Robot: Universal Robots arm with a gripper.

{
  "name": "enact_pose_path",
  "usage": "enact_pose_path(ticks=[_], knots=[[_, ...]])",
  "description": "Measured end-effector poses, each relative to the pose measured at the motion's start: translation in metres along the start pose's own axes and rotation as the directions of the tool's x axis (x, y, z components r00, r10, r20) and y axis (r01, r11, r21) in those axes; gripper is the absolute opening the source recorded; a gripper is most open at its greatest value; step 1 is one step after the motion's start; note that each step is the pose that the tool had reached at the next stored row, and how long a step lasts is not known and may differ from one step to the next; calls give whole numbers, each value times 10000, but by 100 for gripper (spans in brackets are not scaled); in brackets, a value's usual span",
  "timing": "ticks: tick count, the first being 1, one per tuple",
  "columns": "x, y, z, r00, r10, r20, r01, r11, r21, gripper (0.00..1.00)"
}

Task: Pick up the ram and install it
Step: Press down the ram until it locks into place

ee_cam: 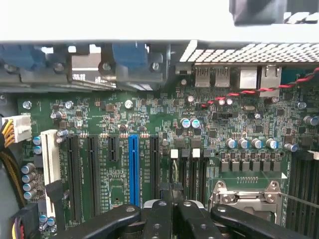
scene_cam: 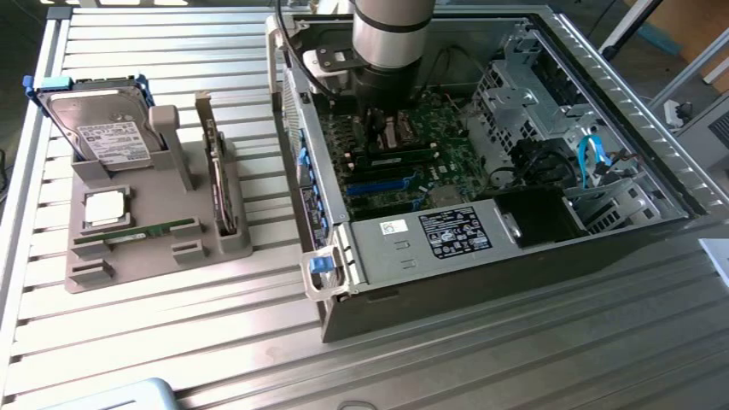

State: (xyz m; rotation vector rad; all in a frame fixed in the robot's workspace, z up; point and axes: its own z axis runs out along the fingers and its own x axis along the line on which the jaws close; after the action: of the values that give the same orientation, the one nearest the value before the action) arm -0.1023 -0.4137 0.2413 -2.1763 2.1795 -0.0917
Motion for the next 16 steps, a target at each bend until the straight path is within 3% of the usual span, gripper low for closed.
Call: enact_pose_path(ticks=[4, 16], knots=[[-26, 47, -1, 10000, -1, 0, 1, 10000, 0, 10], [-42, 60, 39, 10000, -1, -2, 1, 10000, 1, 10]])
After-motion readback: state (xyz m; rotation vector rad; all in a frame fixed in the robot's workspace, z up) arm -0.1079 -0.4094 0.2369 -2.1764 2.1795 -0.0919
